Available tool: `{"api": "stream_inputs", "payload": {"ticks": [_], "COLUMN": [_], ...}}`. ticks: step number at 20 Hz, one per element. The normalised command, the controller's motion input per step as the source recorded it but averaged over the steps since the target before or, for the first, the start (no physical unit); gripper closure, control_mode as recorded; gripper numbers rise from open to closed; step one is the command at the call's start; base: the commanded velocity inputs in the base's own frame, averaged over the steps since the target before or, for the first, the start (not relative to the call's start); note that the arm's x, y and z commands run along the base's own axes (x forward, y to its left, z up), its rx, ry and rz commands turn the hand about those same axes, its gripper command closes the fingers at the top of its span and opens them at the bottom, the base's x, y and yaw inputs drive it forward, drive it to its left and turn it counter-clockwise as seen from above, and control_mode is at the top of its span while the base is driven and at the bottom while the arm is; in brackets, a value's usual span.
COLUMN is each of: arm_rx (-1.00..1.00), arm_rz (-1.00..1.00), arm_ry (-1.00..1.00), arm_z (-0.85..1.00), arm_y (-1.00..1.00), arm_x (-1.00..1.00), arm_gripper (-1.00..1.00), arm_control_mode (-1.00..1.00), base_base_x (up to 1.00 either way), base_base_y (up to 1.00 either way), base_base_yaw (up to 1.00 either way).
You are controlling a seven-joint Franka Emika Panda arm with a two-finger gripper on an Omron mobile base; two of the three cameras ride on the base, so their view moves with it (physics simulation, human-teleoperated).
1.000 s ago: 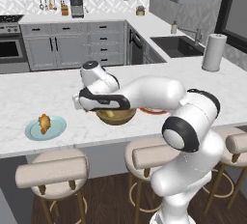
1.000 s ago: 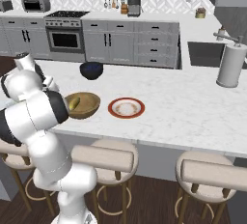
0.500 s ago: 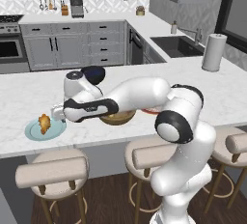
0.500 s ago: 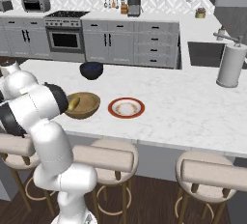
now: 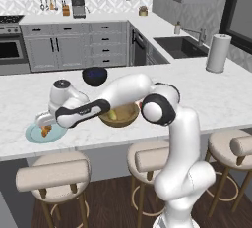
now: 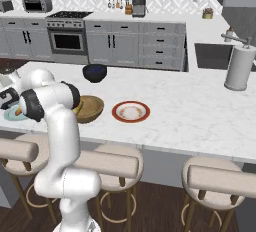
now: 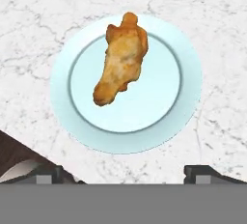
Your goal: Pick the chicken drumstick and cucumber from their plates and place them in the bowl. Then put the bowl in the fridge.
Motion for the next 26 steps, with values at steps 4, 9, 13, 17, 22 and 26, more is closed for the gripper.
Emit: {"api": "stream_inputs", "payload": {"ticks": [4, 9, 13, 17, 22, 26], "arm_rx": [-0.03, -0.03, -0.02, -0.03, 0.0, 0.0], "arm_rz": [0.0, 0.0, 0.0, 0.0, 0.0, 0.0], "arm_ry": [0.0, 0.0, 0.02, 0.03, 0.0, 0.0], "arm_z": [-0.2, -0.22, -0.43, -0.58, -0.39, -0.12], "arm_y": [0.38, 0.23, 0.0, 0.0, 0.01, 0.13], "arm_x": [0.55, 0.41, 0.23, 0.14, 0.23, 0.41], "arm_gripper": [-1.0, -1.0, -1.0, -1.0, -1.0, -1.0], "arm_control_mode": [-1.0, -1.0, -1.0, -1.0, -1.0, -1.0], "base_base_x": [0.0, 0.0, 0.0, 0.0, 0.0, 0.0], "base_base_y": [0.0, 0.0, 0.0, 0.0, 0.0, 0.0], "base_base_yaw": [0.0, 0.0, 0.0, 0.0, 0.0, 0.0]}}
